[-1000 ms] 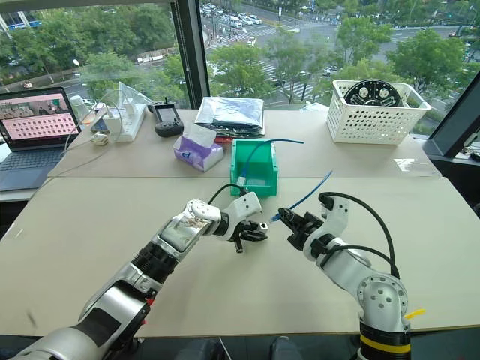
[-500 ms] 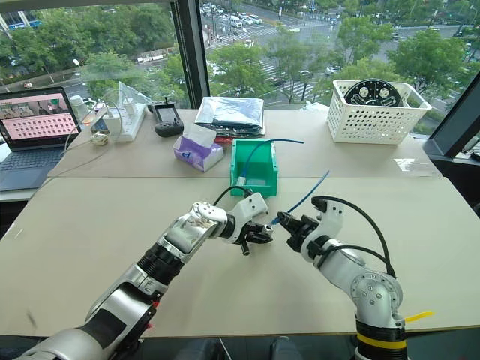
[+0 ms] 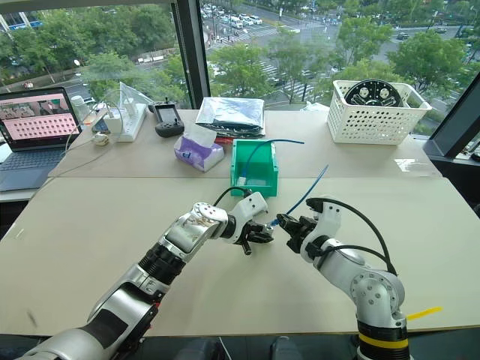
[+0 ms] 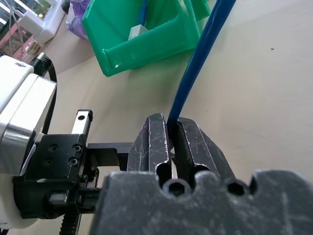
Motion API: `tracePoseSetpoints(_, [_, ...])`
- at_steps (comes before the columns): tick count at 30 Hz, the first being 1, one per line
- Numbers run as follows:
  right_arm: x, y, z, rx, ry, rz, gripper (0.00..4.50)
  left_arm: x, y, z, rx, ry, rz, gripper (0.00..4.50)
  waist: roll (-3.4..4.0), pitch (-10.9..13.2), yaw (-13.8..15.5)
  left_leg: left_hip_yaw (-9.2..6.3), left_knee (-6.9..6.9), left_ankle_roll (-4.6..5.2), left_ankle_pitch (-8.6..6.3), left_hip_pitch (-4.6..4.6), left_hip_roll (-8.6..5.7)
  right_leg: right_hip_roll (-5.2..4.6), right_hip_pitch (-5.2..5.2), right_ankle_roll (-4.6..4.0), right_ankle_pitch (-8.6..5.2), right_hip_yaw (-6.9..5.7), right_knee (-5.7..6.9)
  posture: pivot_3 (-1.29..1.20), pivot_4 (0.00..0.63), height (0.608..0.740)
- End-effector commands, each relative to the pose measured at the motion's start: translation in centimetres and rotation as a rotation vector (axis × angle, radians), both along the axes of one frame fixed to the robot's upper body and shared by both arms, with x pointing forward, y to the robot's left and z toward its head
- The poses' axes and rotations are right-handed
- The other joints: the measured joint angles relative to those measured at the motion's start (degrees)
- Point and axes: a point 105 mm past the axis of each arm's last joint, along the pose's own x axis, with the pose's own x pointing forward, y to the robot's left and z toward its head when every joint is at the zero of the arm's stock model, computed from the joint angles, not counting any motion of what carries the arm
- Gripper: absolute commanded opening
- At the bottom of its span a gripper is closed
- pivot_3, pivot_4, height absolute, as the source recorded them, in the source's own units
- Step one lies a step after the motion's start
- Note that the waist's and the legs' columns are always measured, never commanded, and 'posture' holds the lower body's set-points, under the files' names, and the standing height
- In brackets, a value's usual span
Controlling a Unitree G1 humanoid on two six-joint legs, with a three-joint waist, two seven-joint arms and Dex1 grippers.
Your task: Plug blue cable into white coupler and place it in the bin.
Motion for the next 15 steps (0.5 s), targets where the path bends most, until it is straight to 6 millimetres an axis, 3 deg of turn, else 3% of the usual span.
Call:
tracePoseSetpoints(1, [-0.3, 0.2, 0.5, -0.04, -0.019, 0.023, 0.0, 0.2, -0.5, 0.5, 0.011, -0.033, -0.004, 0.66, 0.0, 0.0, 0.0, 0.0, 0.0, 0.0, 0.0, 0.01, 0.0, 0.0, 0.0, 0.0, 0.0, 0.0, 0.02, 0.0, 0.15, 0.734])
tracePoseSetpoints(15, [-0.4, 2.3, 1.5, -0.127, -0.056, 0.079, 0.0, 0.5, -1.1, 0.7, -0.005, 0.004, 0.071, 0.66, -0.01, 0.0, 0.1, 0.0, 0.2, -0.02, 0.02, 0.05, -0.01, 0.0, 0.0, 0.02, -0.01, 0.03, 0.29, 0.0, 0.15, 0.734])
